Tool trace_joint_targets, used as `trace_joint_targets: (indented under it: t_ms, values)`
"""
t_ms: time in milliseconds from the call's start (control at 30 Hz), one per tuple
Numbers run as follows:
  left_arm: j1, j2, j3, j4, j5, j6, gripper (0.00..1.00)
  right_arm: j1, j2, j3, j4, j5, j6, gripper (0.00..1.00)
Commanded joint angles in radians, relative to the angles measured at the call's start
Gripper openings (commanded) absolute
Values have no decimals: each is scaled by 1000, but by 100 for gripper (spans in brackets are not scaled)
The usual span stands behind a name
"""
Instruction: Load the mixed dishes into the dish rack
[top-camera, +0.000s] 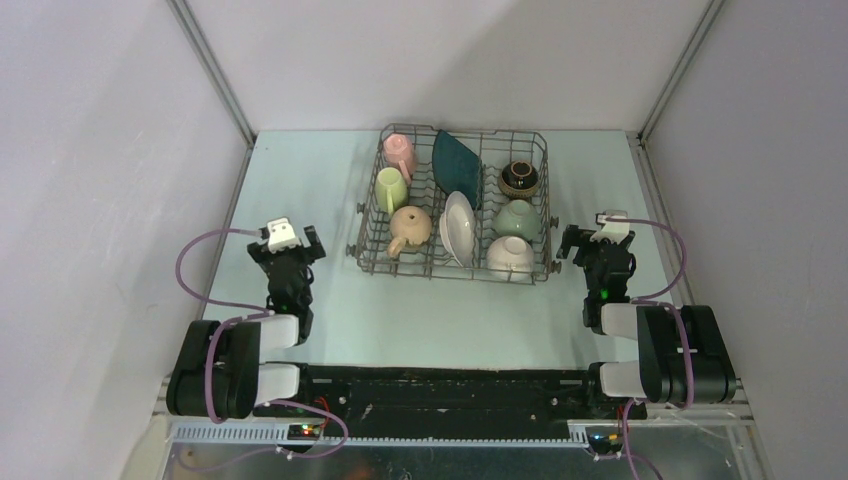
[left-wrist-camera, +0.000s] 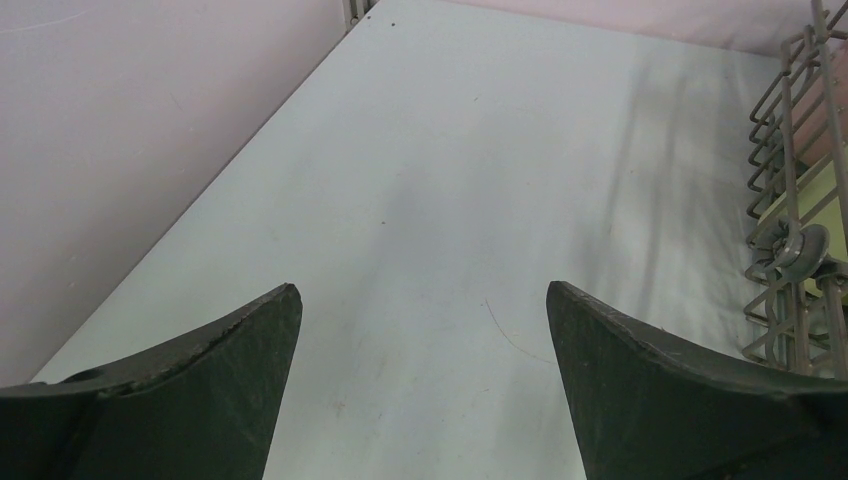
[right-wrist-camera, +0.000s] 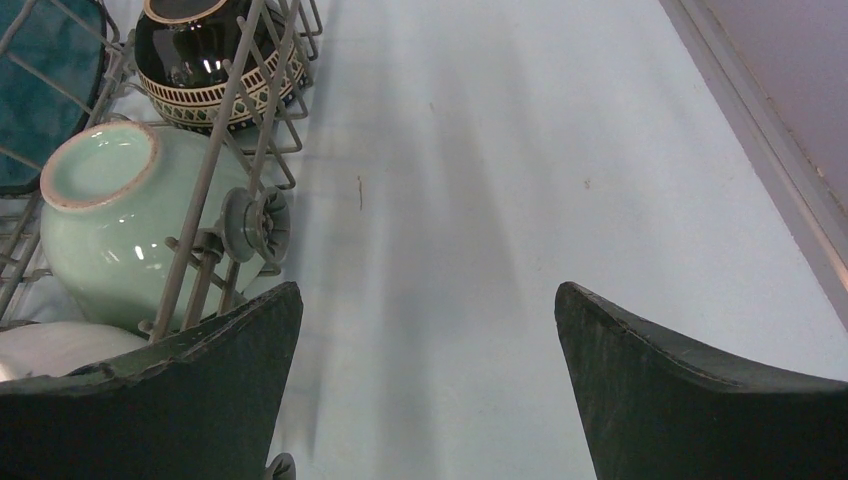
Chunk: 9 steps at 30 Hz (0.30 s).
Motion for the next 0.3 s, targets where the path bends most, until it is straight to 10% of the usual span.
trace_joint_targets:
  t_ms: [0, 267]
  values:
    - [9, 3, 22, 25, -17, 20, 100, -3, 5, 25, 31, -2, -12, 100]
    - [17, 2, 25, 15, 1, 21, 100, -2, 4, 25, 31, -2, -12, 100]
